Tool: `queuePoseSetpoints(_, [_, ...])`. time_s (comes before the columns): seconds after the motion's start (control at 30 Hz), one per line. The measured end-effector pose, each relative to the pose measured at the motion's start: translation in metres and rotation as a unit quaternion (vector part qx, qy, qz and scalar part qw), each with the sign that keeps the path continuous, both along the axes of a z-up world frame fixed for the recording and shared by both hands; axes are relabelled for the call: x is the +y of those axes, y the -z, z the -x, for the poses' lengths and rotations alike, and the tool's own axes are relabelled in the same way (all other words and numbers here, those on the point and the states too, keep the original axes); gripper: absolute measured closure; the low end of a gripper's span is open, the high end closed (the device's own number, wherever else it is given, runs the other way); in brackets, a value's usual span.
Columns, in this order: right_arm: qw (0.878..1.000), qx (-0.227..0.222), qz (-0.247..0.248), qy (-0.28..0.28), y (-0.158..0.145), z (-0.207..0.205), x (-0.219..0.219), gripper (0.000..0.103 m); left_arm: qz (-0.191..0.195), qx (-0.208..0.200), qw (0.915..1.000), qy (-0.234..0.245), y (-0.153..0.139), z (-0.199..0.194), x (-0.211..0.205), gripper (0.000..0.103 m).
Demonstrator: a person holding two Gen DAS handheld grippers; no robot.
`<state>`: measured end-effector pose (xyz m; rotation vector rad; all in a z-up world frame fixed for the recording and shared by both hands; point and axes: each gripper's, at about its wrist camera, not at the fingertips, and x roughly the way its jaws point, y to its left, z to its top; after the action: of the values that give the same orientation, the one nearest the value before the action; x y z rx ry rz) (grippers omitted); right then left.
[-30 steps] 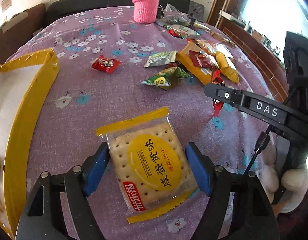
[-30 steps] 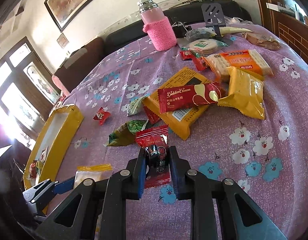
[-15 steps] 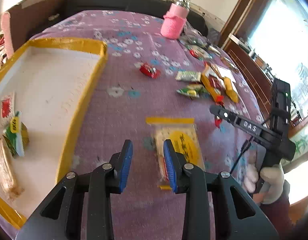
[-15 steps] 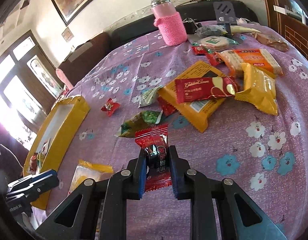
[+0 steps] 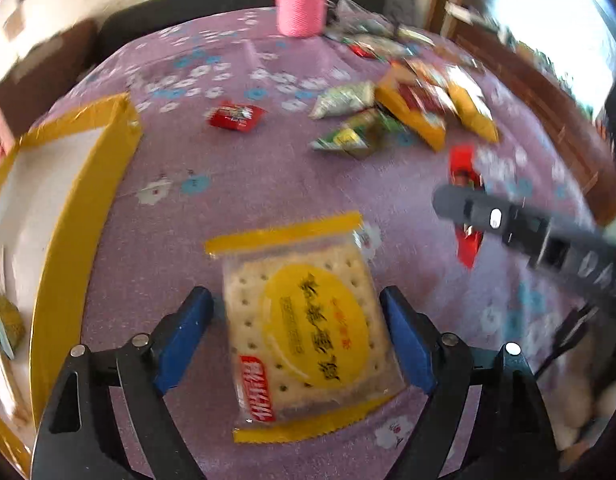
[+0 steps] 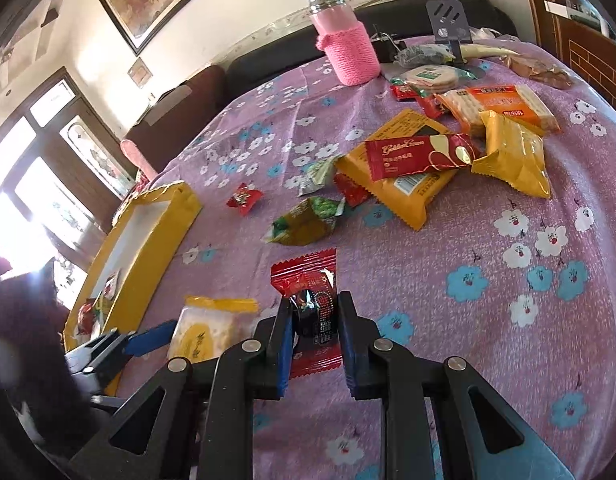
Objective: Organize snacks
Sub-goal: 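Carry cracker pack and red packet into the white tray and open both tools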
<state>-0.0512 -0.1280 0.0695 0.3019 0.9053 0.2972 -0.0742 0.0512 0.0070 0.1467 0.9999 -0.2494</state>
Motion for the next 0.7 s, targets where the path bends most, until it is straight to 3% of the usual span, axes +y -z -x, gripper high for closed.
queuePoseSetpoints(0.1, [1.000,-0.005,0.001,-0.008,-0.005,0.006,0.004,0.082,0.035,0.001,0.9992,0.017,-0.005,0.005,0.004,0.033])
queuePoseSetpoints(0.3, [1.000,-0.008,-0.009,-0.021,-0.015,0.011,0.014,0.082,0.086,0.006,0.9962,-0.009,-0.016,0.010,0.037,0.033])
queuePoseSetpoints(0.47, [0.998,-0.022,-0.009,-0.053,-0.033,0.014,0.038,0.082,0.144,-0.019,0.9882,-0.048,-0.052,0.023,0.095,0.033])
queuePoseSetpoints(0.6, [0.995,-0.031,-0.017,-0.092,-0.050,0.013,0.072,0.082,0.146,-0.048,0.9835,-0.095,-0.076,0.026,0.151,0.033])
queuePoseSetpoints(0.7, [0.991,-0.028,-0.026,-0.129,-0.060,0.007,0.109,0.082,0.121,-0.061,0.9811,-0.138,-0.084,0.019,0.195,0.033])
